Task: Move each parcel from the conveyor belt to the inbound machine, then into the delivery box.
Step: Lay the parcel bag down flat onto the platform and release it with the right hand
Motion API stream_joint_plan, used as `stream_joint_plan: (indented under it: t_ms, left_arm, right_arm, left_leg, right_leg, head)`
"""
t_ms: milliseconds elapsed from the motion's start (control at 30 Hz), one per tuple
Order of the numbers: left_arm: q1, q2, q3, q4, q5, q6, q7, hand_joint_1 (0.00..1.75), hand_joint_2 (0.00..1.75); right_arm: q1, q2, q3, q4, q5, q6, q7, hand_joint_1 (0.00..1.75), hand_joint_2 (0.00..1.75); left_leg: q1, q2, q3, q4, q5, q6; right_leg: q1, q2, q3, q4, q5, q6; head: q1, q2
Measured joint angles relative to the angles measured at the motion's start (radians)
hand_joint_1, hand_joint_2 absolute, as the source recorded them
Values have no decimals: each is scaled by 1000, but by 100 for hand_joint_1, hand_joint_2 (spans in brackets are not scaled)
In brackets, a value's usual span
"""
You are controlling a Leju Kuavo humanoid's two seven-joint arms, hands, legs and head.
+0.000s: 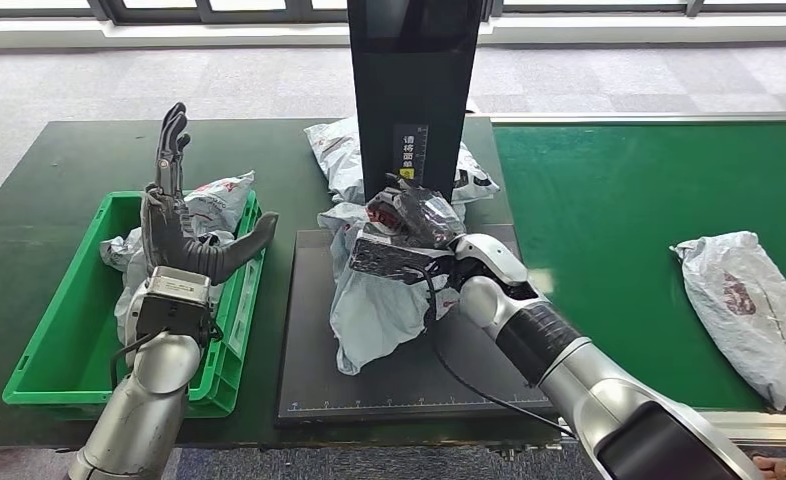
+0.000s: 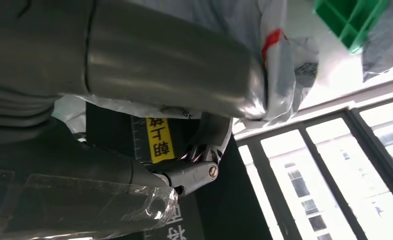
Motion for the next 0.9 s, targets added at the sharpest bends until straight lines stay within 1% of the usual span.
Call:
stream_joint_plan:
  t_ms: [67, 133, 233, 333, 433, 600, 767, 833, 900]
  left_arm:
    - [2, 1, 1, 0, -2, 5, 1, 0, 175]
    - [7, 4, 2, -1, -2, 7, 2, 0, 175]
    - [20, 12, 5, -5, -2, 8, 1, 0, 175]
    - [37, 20, 10, -13, -1, 8, -1, 0, 175]
    - [60, 26, 17, -25, -1, 8, -8, 0, 175]
    - [96, 33, 25, -58, -4, 4, -13, 0, 175]
    - [107, 33, 26, -84, -12, 1, -7, 0, 175]
    - [112, 33, 27, -90, -16, -3, -5, 0, 175]
    - [117, 33, 27, -95, -20, -6, -3, 0, 175]
  right_arm:
    - [-1, -6, 0, -27, -59, 45, 4, 0, 0]
    - [2, -21, 0, -60, -157, 114, 13, 0, 0]
    - [19, -67, -5, -117, -324, 225, 22, 0, 0]
    - [45, -122, -23, -174, -405, 269, 16, 0, 0]
    - [91, -181, -52, -246, -415, 277, 6, 0, 0]
    - [168, -261, -80, -352, -370, 294, 15, 0, 0]
    - [205, -298, -92, -410, -353, 279, 8, 0, 0]
    - [222, -308, -103, -440, -353, 254, -14, 0, 0]
    - [252, -319, -127, -488, -365, 219, -54, 0, 0]
  left_leg:
    - [0, 0, 0, 0, 0, 0]
    - [0, 0, 0, 0, 0, 0]
    - [0, -1, 0, 0, 0, 0]
    - [0, -1, 0, 0, 0, 0]
    - [0, -1, 0, 0, 0, 1]
    - [0, -1, 0, 0, -1, 0]
    - [0, -1, 0, 0, -1, 0]
    - [0, 0, 0, 0, -1, 0]
    - [0, -1, 0, 0, -1, 0]
  right_leg:
    - [0, 0, 0, 0, 0, 0]
    - [0, 0, 0, 0, 0, 0]
    - [0, -1, 0, -1, 0, 0]
    - [0, -1, 0, -1, 0, 0]
    - [0, -1, 1, -1, 0, 0]
    - [0, 0, 0, -1, 0, 0]
    - [0, 0, 0, -1, 0, 0]
    - [0, 0, 0, -1, 0, 0]
    - [0, -1, 0, -1, 0, 0]
  head:
    - [0, 0]
    - [0, 0]
    - [0, 0]
    - [0, 0]
    - [0, 0]
    - [0, 0]
    - [0, 0]
    - [0, 0]
    - [0, 0]
